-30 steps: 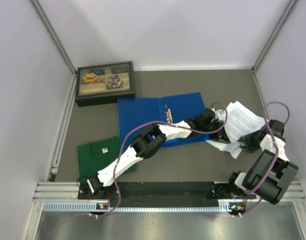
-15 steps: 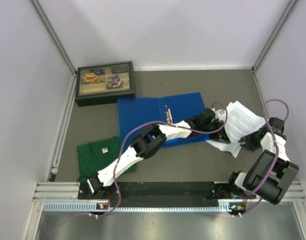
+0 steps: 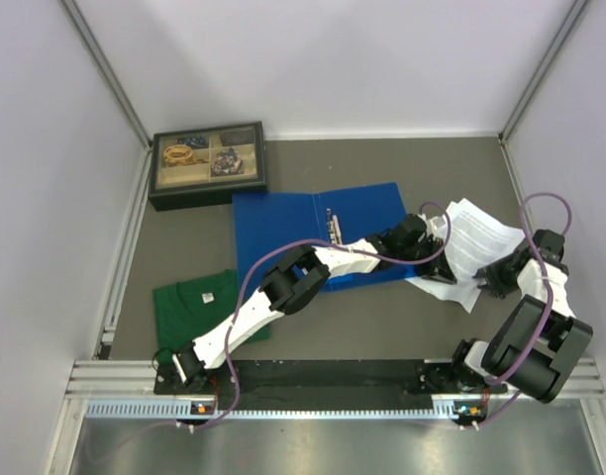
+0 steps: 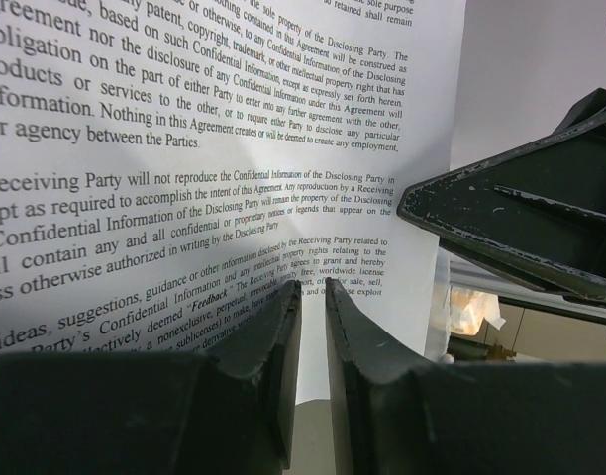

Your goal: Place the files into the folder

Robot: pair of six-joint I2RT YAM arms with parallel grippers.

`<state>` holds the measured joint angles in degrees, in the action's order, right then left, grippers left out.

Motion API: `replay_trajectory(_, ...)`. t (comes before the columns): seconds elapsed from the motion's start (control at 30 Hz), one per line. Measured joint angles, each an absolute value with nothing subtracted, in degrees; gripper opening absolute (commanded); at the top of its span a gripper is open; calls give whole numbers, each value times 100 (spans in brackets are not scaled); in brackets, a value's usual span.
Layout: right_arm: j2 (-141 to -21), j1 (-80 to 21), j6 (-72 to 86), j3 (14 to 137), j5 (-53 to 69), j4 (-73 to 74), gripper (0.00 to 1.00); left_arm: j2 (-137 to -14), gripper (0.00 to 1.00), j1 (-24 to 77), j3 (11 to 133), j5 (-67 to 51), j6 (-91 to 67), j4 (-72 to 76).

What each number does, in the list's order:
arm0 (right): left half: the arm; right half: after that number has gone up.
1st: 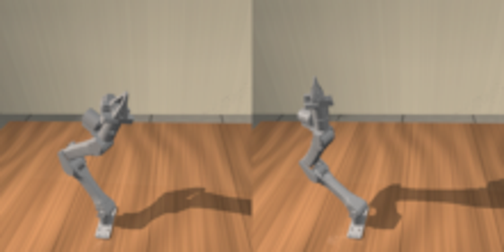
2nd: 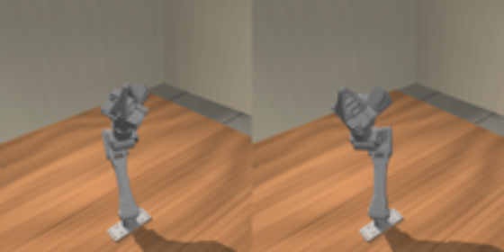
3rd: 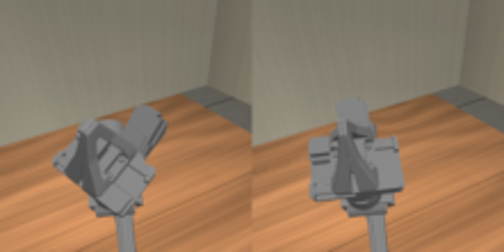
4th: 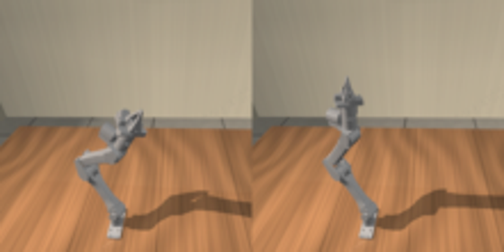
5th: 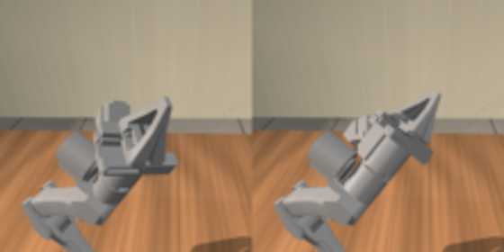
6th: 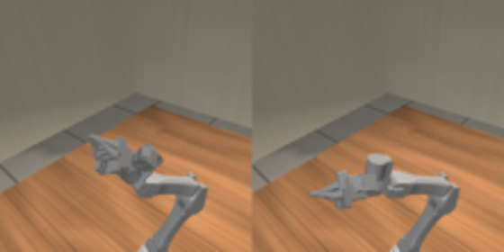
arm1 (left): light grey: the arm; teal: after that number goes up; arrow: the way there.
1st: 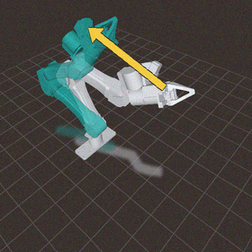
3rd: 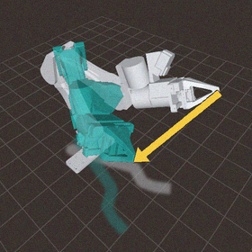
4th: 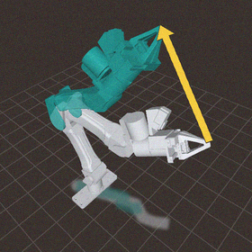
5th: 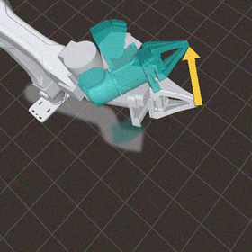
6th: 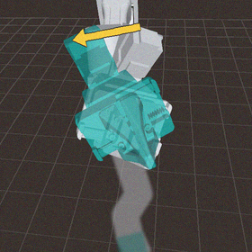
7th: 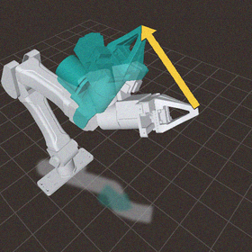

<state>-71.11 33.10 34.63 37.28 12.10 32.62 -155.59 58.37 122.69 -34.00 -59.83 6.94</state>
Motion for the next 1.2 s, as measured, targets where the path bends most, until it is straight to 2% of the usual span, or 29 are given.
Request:
replay_trajectory(0.1,-7113,3282,3454,3732,1203,3262,28,-15561,22,5837,12269,-3402,-5986,694)
replay_trajectory(0.33,-7111,3192,3433,3861,1153,3413,34,-15587,22,5828,12287,-3446,-5986,729)
replay_trajectory(0.87,-7089,3052,3288,4023,1144,3732,36,-15605,22,5822,12291,-3489,-5988,760)
replay_trajectory(1.2,-7089,3009,3267,4025,1138,3734,30,-15607,22,5817,12291,-3505,-5988,777)
